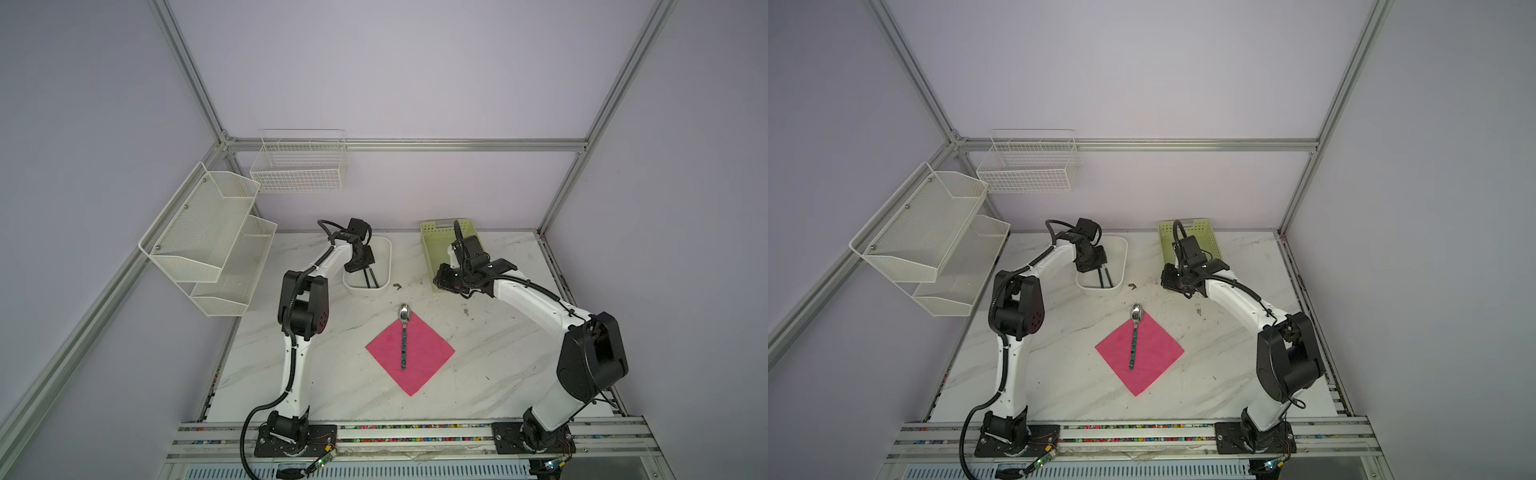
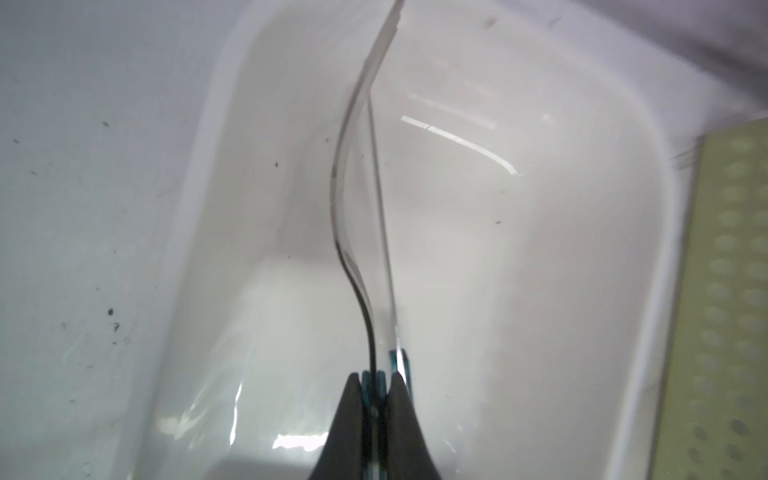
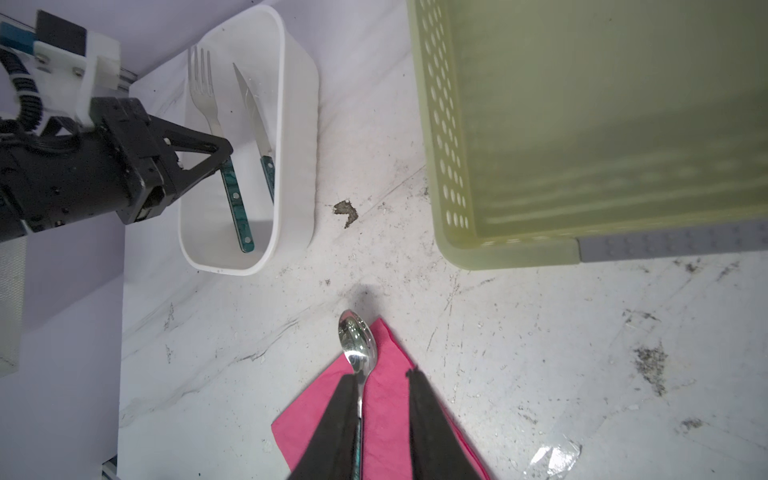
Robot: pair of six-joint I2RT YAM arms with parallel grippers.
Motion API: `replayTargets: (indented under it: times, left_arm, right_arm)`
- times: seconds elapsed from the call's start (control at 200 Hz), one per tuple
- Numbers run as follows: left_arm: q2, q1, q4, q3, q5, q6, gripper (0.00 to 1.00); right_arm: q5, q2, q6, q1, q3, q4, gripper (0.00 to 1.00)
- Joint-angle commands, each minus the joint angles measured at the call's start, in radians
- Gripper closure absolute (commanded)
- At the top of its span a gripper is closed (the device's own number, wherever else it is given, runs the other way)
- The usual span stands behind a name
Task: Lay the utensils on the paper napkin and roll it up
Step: 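Lift the fork with the left gripper toward the right gripper, then grasp the fork handle with the right gripper and open the left gripper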
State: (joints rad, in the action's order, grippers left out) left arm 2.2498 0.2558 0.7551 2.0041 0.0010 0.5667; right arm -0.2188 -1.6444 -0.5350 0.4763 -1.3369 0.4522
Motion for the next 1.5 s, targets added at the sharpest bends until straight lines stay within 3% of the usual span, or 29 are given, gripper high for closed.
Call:
replayTargets:
  times: [0.0, 0.39, 0.55, 1.045, 1.495]
  left_arm:
    - [-0.160, 0.002, -0.118, -0.033, 0.067, -0.057, 0.97]
    - [-0.400, 0.034, -0.343, -0.253, 0.374, -0.182, 1.00]
    - [-0.482, 0.072, -0.372, -0.330, 0.375, -0.226, 1.00]
    - [-0.568, 0.133, -0.382, -0.426, 0.370, -0.184, 1.00]
    - [-0.587, 0.148, -0.382, -0.454, 0.366, -0.188, 1.00]
  right_arm:
    - [-0.036, 0.048, -0.011, -0.006, -0.008, -0.052, 0.74]
    - [-0.198, 0.078, -0.093, -0.001, 0.014, -0.235, 0.74]
    - [-0.224, 0.056, -0.140, 0.017, 0.005, -0.295, 0.74]
    - [-0.271, -0.094, -0.189, 0.117, -0.131, -0.402, 0.70]
    - [-0.190, -0.140, -0.211, 0.130, -0.180, -0.367, 0.70]
